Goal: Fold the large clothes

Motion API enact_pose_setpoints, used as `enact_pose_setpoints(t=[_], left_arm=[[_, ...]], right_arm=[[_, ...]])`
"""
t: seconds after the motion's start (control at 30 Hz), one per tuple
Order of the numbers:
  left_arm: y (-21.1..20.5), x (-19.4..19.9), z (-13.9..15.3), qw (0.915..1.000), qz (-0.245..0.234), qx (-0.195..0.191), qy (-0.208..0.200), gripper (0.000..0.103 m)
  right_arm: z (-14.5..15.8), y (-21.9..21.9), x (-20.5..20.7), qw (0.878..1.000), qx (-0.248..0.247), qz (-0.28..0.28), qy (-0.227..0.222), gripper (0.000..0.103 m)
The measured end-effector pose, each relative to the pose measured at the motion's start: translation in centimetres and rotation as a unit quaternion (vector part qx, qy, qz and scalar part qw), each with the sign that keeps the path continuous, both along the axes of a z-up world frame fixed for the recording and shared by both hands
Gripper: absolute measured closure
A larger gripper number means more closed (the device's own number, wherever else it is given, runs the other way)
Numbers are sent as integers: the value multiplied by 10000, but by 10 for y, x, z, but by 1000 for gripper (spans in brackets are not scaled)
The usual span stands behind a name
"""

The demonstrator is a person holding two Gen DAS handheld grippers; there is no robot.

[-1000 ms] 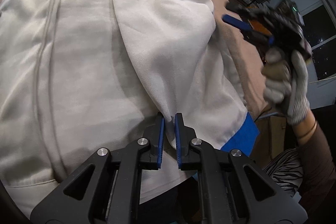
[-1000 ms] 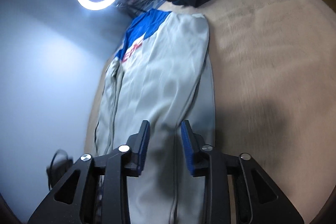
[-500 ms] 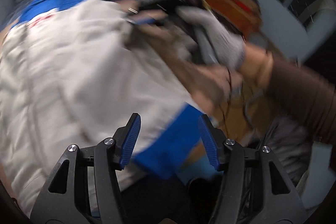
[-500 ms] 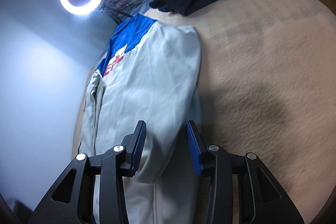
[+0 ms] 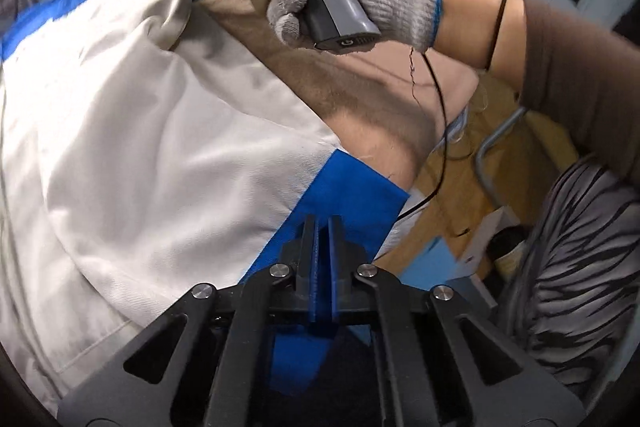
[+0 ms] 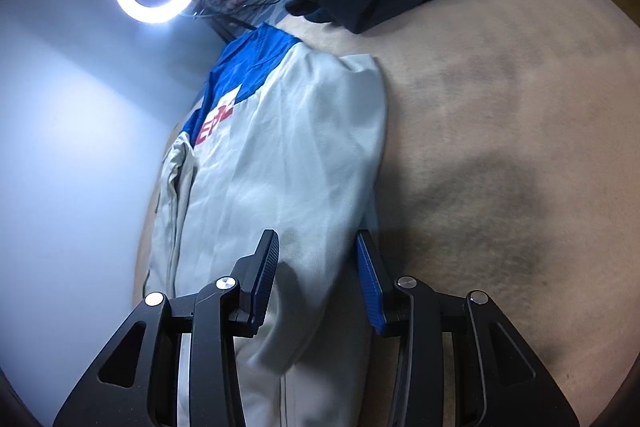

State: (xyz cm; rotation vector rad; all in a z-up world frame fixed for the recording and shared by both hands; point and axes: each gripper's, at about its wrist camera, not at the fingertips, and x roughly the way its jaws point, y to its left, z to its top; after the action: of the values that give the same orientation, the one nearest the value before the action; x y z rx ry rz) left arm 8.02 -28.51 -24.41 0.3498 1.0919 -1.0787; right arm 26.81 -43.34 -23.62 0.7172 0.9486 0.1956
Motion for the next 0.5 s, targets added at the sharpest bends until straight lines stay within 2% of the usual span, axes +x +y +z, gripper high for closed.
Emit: enact_pose_setpoints(t=[0.03,0.07,0.13,0.27,0.37,0.4,0.5], left_arm=[[3,0,2,9999,-34,-93,40,103],[3,-1,5,9997,-119,-188,62,103],[4,-11,10,9987,-355,-363,47,103],[4,-36,13,9960,-782,-336,-267,103],[3,-42,8,9951,-923,-269,-247,103],[2,-44,10,9949,-944,-266,-238,103],[11,-39,19,9953,-853,-392,-221,103]], right_arm=[[1,1,2,10000,-69,16,0,83],[3,3,4,9999,-164,22,-7,97],[8,3,7,9993,-362,-21,-33,100],[32,-4,9,9958,-843,-258,-252,101],[37,-5,12,9928,-1151,-220,-266,101],[32,-5,14,9927,-1182,-199,-156,100],[15,-14,14,9964,-779,-306,144,96]])
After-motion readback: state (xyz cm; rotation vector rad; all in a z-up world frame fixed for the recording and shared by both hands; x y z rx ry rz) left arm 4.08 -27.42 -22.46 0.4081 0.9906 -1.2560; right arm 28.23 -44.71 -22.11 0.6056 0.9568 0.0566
